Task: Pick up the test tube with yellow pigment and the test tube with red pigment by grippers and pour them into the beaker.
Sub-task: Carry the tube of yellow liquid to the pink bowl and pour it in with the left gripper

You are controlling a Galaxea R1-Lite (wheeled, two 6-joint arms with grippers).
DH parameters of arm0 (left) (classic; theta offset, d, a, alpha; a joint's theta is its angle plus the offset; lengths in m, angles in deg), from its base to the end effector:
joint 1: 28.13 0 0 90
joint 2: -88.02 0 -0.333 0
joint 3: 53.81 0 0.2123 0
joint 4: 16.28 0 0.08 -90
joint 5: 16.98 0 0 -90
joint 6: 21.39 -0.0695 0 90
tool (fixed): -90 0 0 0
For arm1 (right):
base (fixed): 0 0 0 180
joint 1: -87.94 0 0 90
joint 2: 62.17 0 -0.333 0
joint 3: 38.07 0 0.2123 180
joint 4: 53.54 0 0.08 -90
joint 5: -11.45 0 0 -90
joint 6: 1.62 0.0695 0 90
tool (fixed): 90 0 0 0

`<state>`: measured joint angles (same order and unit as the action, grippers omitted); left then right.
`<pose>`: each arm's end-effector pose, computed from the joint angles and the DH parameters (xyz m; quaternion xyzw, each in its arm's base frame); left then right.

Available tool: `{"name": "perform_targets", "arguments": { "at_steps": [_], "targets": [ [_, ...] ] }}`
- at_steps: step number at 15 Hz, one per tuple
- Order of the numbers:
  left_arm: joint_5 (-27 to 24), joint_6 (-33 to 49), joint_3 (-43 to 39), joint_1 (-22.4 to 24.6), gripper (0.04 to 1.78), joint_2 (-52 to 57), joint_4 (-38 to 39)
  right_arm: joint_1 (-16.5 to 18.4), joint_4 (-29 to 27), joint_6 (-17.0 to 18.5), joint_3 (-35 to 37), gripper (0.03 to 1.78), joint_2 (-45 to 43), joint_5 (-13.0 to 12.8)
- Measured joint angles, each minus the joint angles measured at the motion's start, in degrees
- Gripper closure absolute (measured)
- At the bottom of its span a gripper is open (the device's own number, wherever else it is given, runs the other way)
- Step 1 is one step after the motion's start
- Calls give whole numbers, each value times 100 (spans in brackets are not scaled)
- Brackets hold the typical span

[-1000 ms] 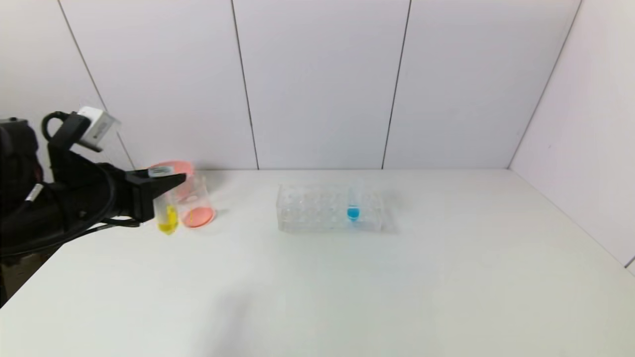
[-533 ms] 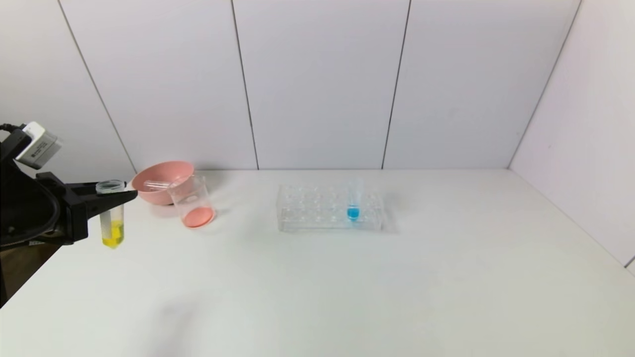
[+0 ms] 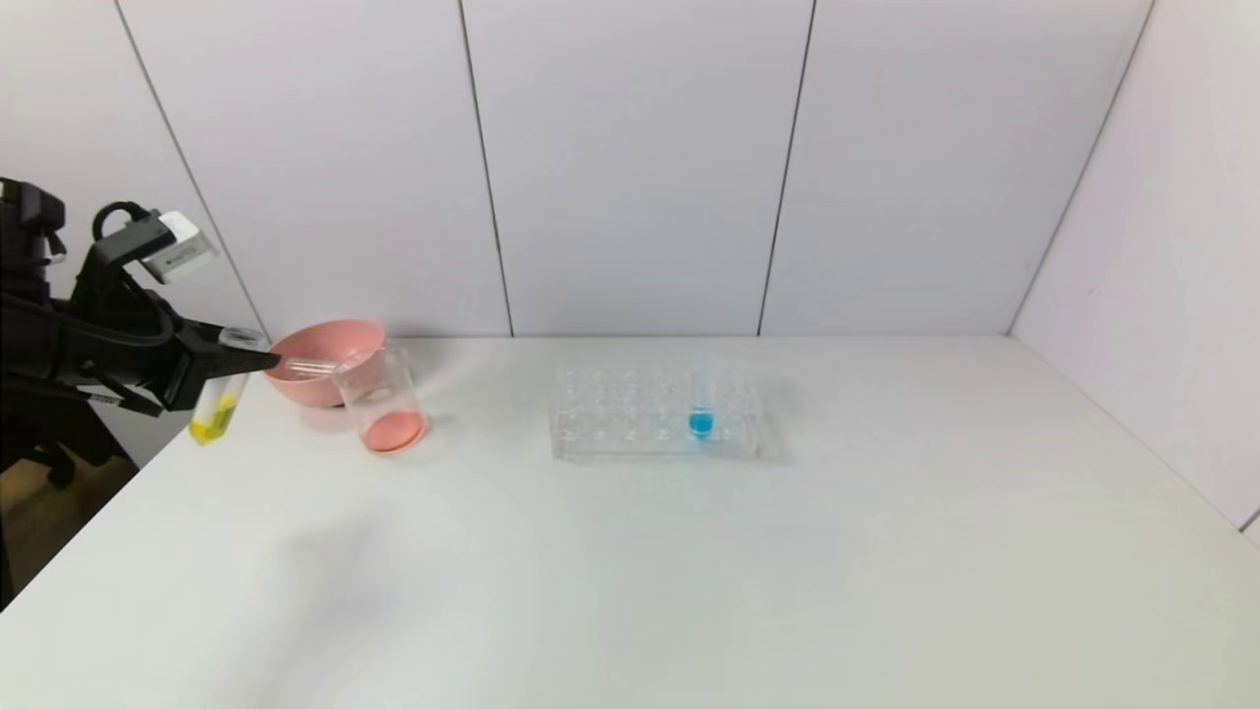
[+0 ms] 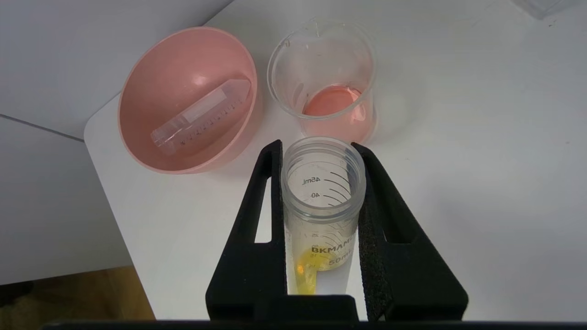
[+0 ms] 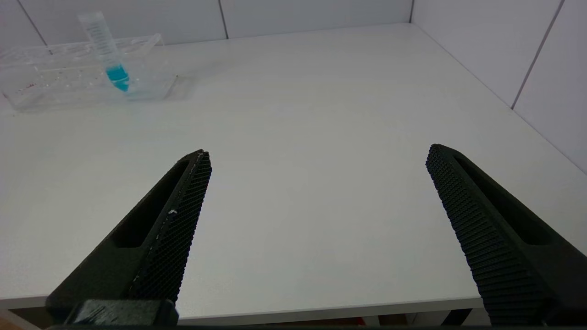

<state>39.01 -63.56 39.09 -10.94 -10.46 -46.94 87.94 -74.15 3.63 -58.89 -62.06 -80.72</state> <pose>0.3663 0.0726 0.2274 0.2128 0.2117 -0.2306 0.9256 0.0150 -0.0026 0.0760 0.0458 -0.0017 -0.0189 0.9988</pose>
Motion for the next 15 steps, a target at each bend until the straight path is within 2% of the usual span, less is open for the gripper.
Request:
{"name": "perform_targets", "arguments": {
  "at_steps": [4,15],
  "targets": [
    [467,-364,863,-217,137,-607,-490,0,0,-2,0,10,0,-2],
    [1525,-1018,3372,-887,137,-1613,-2805,0,2,0,0,10,0,-2]
  ]
}}
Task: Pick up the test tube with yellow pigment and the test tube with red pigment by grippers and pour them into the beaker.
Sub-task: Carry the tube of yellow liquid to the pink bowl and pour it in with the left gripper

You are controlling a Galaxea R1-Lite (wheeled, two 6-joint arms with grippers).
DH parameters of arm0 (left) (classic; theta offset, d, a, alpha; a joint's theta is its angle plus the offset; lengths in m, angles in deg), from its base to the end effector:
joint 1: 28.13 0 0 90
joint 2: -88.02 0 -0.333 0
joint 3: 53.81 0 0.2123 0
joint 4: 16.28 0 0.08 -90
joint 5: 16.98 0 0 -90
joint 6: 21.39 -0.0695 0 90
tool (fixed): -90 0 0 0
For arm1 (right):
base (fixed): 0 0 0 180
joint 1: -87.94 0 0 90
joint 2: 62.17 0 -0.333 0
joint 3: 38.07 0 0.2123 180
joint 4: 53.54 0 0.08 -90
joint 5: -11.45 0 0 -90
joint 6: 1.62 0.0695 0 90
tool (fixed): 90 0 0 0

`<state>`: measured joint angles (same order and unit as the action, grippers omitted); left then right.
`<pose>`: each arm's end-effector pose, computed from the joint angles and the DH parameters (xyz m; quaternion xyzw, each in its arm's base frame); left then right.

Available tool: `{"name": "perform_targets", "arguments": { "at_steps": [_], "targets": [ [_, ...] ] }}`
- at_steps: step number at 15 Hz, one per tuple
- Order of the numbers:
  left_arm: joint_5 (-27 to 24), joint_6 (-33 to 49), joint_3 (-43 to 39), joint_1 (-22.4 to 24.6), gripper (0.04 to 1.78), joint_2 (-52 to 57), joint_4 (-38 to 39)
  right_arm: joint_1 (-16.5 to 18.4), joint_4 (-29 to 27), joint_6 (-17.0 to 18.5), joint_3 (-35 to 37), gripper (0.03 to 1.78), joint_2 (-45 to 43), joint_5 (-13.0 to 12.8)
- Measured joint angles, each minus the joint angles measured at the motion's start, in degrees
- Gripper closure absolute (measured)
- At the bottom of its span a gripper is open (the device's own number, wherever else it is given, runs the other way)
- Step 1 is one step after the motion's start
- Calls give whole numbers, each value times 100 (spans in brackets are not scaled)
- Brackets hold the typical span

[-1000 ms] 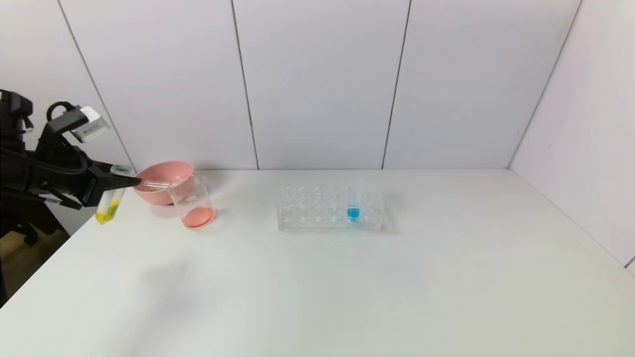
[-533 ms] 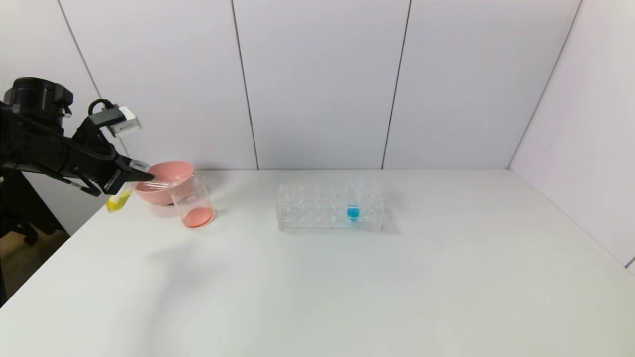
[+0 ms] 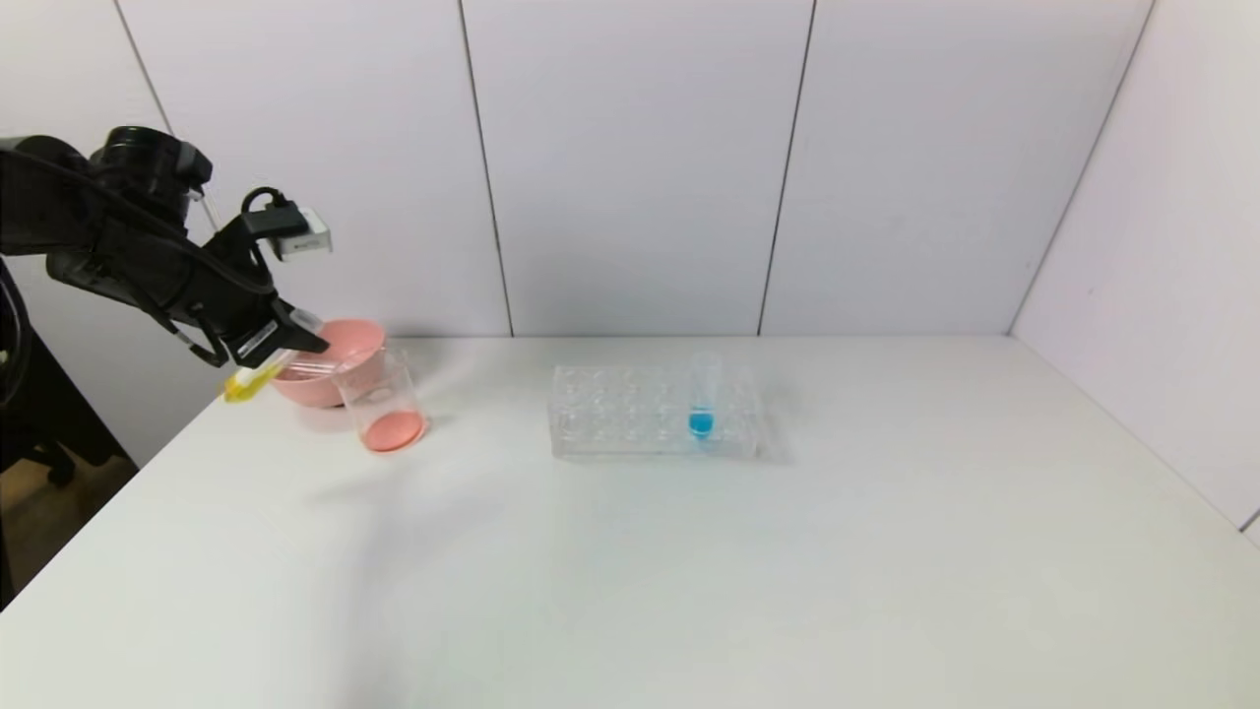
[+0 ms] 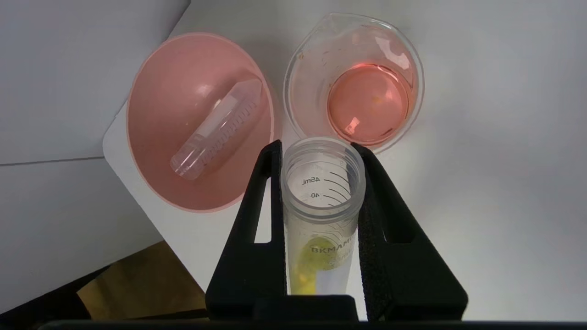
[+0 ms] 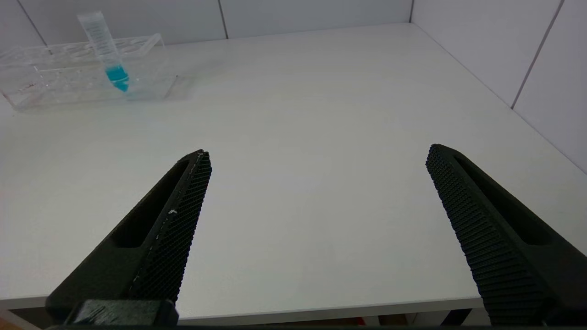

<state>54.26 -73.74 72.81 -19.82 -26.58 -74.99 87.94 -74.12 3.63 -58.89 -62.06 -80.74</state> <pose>0.4448 0.0424 0.2409 0.3201 0.3089 -0.2450 0.8615 0.0150 -0.0027 0.0761 0.0458 -0.0020 -0.0190 0.9988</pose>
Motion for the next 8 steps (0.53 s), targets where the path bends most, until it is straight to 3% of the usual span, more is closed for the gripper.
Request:
{"name": "perform_targets", "arguments": {
  "at_steps": [3,8],
  "targets": [
    [245,-110,628,-85,137,-251,-638,0,0,0,0,10,0,0],
    [833,-346,887,-241,137,-483,-745,0,0,0,0,10,0,0]
  ]
}}
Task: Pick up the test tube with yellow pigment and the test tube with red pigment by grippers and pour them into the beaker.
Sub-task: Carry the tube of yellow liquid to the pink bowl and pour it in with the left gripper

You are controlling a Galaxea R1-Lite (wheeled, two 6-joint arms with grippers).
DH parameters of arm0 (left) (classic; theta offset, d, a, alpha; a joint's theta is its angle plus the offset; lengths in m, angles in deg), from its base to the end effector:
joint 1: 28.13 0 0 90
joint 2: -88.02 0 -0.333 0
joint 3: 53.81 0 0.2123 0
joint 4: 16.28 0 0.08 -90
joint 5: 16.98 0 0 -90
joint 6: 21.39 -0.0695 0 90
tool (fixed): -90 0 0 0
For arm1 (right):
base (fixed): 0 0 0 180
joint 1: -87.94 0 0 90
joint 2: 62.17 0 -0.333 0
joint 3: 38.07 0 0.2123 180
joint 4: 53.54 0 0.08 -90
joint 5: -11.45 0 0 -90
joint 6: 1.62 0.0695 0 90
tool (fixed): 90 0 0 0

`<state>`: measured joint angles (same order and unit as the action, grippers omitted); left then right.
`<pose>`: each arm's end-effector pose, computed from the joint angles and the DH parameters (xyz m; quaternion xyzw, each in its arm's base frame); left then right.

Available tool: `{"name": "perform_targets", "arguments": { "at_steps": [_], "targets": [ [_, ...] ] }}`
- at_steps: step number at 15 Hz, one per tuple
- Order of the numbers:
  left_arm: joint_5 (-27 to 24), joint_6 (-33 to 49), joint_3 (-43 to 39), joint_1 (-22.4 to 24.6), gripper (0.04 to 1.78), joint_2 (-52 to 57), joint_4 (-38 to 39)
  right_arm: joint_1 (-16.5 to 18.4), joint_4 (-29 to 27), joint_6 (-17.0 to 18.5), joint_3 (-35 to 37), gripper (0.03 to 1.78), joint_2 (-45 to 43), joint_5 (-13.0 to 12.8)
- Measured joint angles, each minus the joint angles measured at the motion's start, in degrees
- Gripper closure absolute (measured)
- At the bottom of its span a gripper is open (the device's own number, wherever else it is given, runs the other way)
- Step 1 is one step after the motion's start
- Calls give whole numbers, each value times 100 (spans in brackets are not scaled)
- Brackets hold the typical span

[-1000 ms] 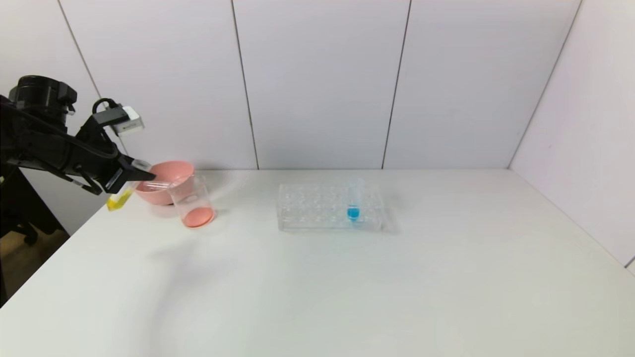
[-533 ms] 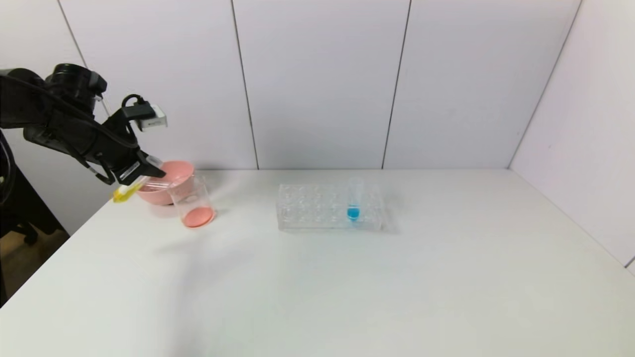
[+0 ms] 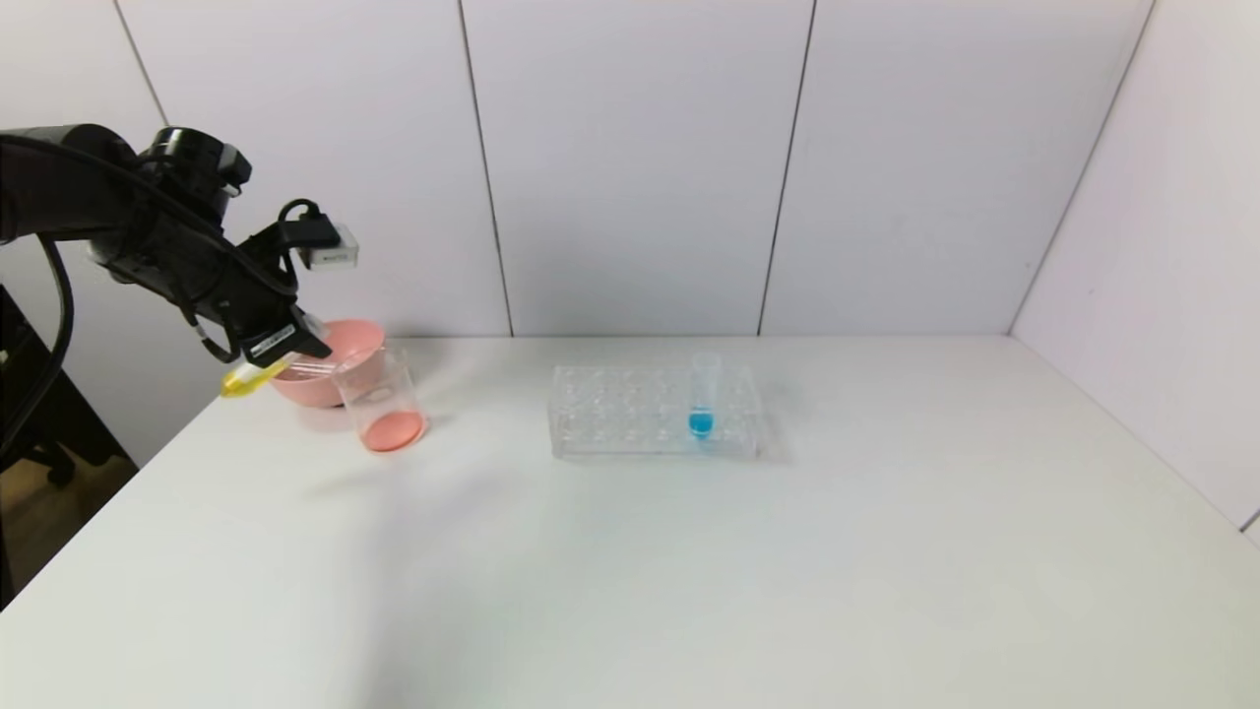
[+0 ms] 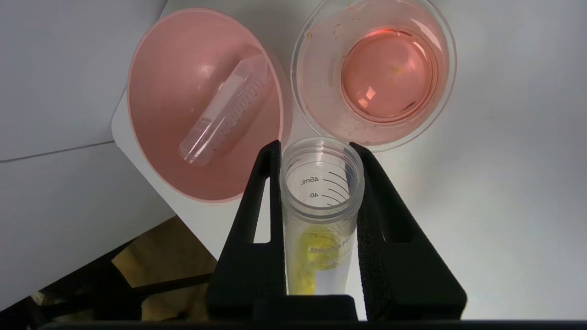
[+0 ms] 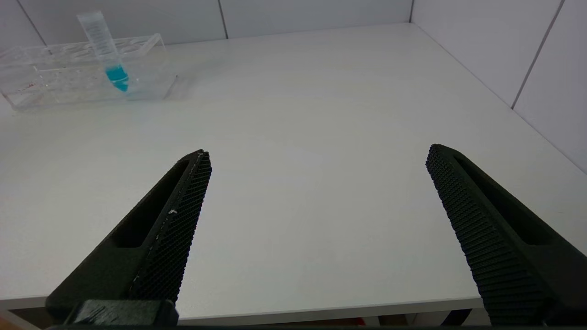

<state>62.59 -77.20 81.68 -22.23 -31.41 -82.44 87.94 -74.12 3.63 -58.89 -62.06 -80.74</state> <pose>0.4616 0.0351 0.2349 0.3705 0.3536 -0.2278 0.8281 0.0150 -0.0027 0.0761 0.0458 -0.0020 -0.0190 0.9988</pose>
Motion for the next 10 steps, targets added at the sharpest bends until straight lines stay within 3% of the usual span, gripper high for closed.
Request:
{"name": "perform_targets", "arguments": {
  "at_steps": [6,10],
  "targets": [
    [672,-133,17,-375,137,2,-68,0,0,-2,0,10,0,2],
    [1534,-185,20,-694,137,6,-157,0,0,-2,0,10,0,0]
  ]
}}
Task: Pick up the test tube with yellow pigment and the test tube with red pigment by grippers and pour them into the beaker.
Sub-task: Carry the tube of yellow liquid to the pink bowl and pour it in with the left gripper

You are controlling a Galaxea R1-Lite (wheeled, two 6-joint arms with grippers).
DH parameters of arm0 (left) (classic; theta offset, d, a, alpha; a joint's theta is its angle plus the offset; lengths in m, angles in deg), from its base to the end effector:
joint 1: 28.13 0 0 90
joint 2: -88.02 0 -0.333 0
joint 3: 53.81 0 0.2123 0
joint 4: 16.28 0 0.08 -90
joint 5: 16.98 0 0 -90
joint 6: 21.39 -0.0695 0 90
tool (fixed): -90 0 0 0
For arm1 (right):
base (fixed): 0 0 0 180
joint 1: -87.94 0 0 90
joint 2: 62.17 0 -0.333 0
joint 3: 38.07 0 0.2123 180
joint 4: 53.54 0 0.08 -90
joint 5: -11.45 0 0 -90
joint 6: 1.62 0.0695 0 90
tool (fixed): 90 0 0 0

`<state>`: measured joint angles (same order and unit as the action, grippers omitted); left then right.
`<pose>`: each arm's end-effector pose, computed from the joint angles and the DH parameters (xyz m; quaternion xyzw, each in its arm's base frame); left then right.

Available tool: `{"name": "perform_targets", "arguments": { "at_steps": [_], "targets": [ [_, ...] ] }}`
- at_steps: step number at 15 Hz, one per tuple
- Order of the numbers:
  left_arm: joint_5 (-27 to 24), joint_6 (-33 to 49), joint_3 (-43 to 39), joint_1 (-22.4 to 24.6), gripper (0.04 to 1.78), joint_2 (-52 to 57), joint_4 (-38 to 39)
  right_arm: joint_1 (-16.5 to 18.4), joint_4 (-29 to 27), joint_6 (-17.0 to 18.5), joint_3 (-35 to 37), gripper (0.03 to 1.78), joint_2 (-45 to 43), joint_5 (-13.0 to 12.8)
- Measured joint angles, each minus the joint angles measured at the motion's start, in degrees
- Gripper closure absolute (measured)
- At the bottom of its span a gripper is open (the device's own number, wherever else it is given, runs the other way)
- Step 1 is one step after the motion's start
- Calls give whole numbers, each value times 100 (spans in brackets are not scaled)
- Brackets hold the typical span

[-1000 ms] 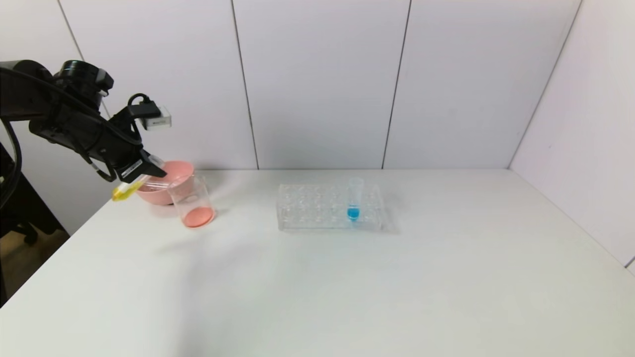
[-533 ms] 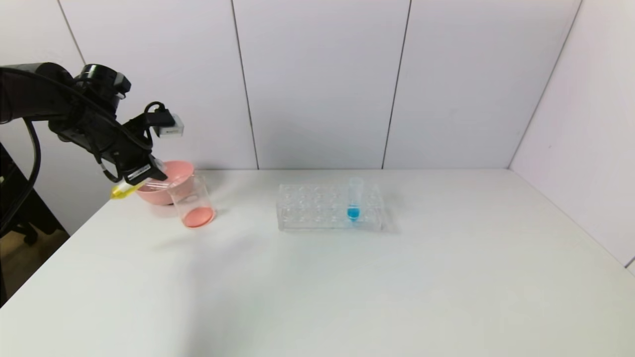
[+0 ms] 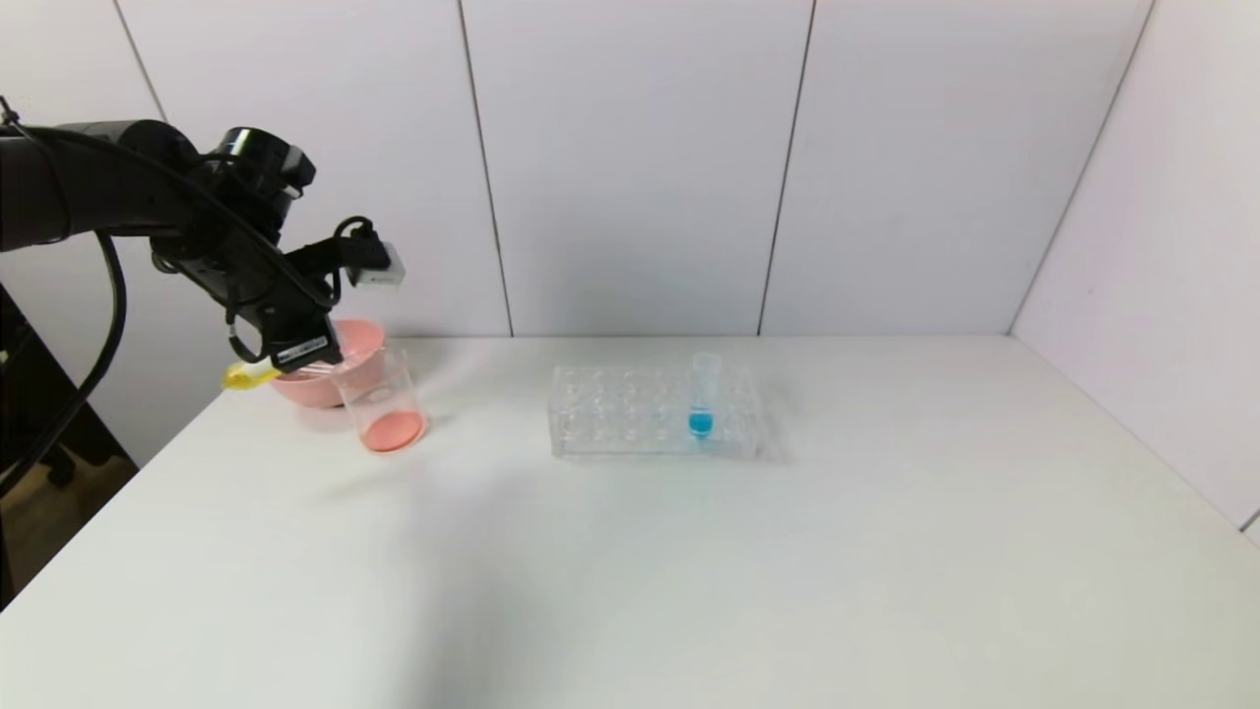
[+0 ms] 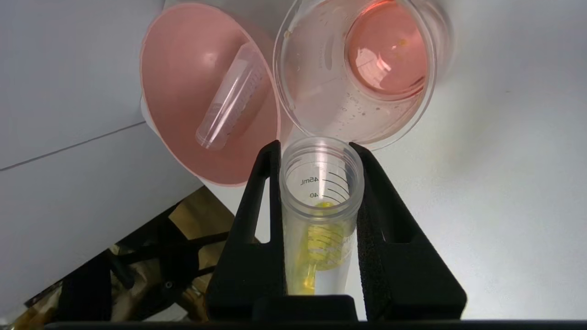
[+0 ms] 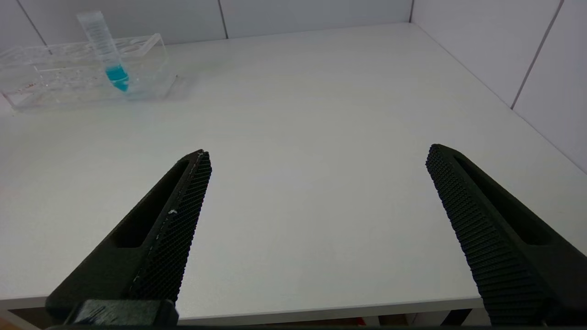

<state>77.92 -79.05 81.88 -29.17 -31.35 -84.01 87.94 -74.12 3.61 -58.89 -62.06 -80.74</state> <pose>0.4602 -0.0024 0.2332 0.4539 0.3941 -0.1823 0.7781 0.0150 -0.0027 0.0761 0.0456 -0.0020 -0.0190 0.9988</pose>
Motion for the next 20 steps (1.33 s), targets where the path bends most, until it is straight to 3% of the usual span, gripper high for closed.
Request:
{"name": "perform_targets", "arguments": {
  "at_steps": [10,20],
  "targets": [
    [1251,-2,2,-160,137,-163,-41,0,0,0,0,10,0,2],
    [1987,-13,-9,-577,137,-232,-483,0,0,2,0,10,0,0]
  ]
}}
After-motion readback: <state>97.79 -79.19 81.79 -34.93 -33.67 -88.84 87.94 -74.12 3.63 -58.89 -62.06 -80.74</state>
